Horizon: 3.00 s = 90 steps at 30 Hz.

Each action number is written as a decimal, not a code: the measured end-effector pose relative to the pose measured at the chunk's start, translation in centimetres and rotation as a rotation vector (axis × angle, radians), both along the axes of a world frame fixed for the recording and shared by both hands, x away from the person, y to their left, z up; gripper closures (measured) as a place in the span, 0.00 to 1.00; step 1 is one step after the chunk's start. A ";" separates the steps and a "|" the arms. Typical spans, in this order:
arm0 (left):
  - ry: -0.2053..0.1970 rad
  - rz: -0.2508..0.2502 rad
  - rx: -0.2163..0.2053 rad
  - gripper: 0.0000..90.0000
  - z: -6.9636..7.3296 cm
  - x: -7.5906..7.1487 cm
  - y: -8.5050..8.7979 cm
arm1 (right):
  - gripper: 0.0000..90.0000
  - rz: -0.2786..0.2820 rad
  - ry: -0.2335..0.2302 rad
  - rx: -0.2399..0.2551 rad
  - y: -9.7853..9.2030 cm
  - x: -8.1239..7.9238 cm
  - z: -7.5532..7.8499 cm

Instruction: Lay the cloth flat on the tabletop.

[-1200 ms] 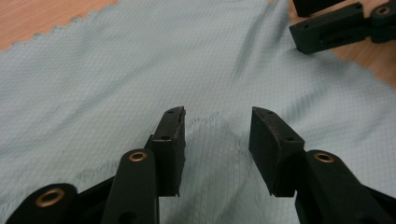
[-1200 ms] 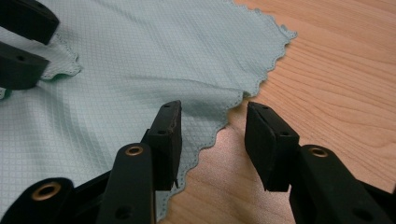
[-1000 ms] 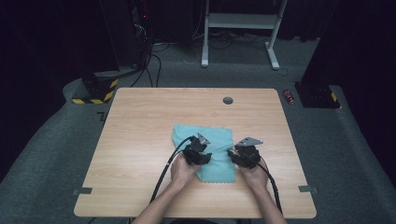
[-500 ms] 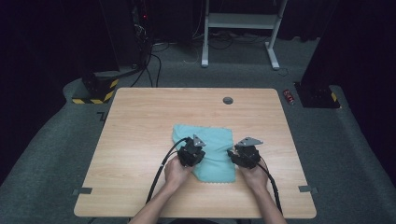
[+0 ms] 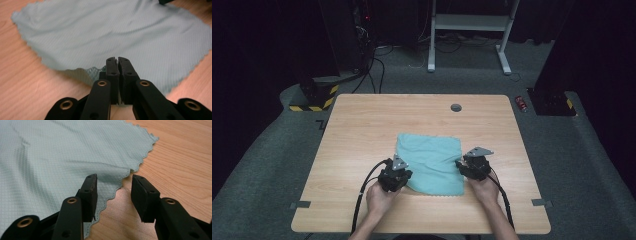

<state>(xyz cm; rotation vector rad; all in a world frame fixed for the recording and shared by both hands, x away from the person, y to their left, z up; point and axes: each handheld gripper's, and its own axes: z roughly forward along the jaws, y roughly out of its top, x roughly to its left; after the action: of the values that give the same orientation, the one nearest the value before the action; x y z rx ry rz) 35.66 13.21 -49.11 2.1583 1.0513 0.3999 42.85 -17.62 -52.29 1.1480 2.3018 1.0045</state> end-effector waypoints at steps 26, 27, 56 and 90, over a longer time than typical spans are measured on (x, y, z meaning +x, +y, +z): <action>-0.018 0.095 -0.038 0.69 -0.6 -2.3 5.5 | 0.63 -0.003 0.025 -0.007 -0.2 0.2 0.2; -0.026 0.100 -0.046 0.66 -0.6 -1.9 5.4 | 0.65 0.001 0.034 -0.014 -0.2 0.2 0.4; -0.083 0.231 -0.024 0.49 -3.5 4.1 5.0 | 0.78 -0.113 0.068 0.110 -0.3 6.3 2.0; -0.084 0.241 -0.024 0.43 -3.6 4.1 5.0 | 0.91 -0.148 0.099 -0.018 1.8 10.0 1.0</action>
<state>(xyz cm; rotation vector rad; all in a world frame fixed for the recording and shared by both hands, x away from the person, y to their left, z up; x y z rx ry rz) 39.77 18.22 -52.69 1.9813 1.2659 0.5817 52.88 -15.85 -51.29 1.3661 2.2567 0.8898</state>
